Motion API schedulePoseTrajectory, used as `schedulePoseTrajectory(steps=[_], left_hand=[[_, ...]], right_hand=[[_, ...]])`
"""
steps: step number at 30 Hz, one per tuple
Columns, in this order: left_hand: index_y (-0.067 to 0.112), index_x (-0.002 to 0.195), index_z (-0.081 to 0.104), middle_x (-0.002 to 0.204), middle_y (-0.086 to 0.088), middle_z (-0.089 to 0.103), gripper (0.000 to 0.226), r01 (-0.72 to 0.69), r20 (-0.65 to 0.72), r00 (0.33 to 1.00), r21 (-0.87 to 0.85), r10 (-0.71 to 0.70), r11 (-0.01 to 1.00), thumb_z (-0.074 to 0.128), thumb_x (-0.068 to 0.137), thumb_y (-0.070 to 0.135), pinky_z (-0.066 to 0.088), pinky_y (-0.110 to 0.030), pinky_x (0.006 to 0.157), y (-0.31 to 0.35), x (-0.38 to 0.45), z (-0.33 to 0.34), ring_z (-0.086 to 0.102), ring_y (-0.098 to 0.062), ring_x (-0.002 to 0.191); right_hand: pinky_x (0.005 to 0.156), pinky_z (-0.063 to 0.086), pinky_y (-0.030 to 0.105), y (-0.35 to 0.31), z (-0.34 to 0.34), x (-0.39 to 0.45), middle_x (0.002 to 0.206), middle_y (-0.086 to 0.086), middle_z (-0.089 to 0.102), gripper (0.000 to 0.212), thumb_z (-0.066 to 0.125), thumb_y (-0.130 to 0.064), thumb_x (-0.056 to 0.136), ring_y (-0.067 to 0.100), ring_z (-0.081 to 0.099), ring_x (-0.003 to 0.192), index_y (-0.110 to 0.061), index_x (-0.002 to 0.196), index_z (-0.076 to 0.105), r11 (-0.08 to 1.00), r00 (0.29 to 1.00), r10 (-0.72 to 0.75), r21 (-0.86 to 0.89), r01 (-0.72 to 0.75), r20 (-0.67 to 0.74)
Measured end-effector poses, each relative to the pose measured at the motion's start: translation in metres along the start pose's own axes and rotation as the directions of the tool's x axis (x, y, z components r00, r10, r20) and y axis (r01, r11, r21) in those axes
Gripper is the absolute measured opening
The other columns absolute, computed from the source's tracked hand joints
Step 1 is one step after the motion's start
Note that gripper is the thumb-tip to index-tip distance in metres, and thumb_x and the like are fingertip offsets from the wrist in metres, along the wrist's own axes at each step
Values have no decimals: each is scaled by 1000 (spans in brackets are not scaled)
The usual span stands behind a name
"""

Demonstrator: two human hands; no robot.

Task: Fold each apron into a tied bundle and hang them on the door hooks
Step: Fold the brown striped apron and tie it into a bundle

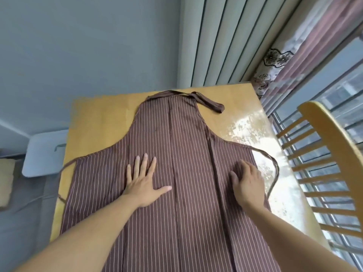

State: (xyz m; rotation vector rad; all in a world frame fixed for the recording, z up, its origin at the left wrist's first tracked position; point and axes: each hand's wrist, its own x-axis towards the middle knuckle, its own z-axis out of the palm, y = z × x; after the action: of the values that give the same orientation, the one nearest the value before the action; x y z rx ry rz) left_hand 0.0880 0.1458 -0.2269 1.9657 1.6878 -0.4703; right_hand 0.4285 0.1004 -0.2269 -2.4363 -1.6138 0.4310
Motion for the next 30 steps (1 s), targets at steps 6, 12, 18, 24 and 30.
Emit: schedulePoseTrajectory(steps=[6, 12, 18, 24, 30], left_hand=[[26, 157, -24, 165, -5, -28, 99, -136, -357, 927, -33, 115, 990, 31, 92, 78, -2, -50, 126, 3, -28, 20, -22, -24, 153], [39, 160, 2, 165, 10, -26, 88, -383, -76, 922, -42, 379, 923, 46, 91, 72, -11, -44, 125, -4, -98, 63, -31, -13, 149], [35, 148, 44, 160, 13, 27, 66, -208, -52, 976, -501, 211, 840, 73, 89, 35, 31, -40, 120, -12, -129, 39, 31, -14, 147], [21, 140, 53, 137, 3, 61, 44, 109, 86, 994, -893, -71, 436, 63, 98, 33, 46, -42, 108, -81, -145, 5, 59, -20, 120], [13, 135, 58, 131, -7, 63, 32, 203, 183, 951, -977, -251, 58, 53, 104, 16, 52, -44, 101, -183, -149, -13, 62, -26, 116]], right_hand=[[109, 41, 47, 39, -26, -102, 145, 5, 48, 62, 46, -55, 100, 28, 44, 133, -20, 151, 37, 961, 964, 250, -147, -234, 96], [90, 54, 44, 41, -53, -142, 97, 5, 67, 65, 64, -67, 86, 28, 64, 88, -11, 119, 61, 783, 740, 592, -10, -622, 318], [58, 54, 29, -52, -99, -141, 87, 0, 72, 17, 62, -15, 100, 17, 69, 72, -13, 116, 65, 770, 861, 387, 398, -498, 330], [70, 52, 29, -217, -112, -185, 76, -14, 73, 23, 50, -18, 106, 9, 68, 75, -31, 99, 68, 813, 916, -25, 542, -215, 400], [75, 54, 37, -321, -3, -241, 106, 3, 71, 32, 41, -29, 108, 17, 66, 82, -21, 138, 51, 956, 773, -258, 270, 116, 580]])
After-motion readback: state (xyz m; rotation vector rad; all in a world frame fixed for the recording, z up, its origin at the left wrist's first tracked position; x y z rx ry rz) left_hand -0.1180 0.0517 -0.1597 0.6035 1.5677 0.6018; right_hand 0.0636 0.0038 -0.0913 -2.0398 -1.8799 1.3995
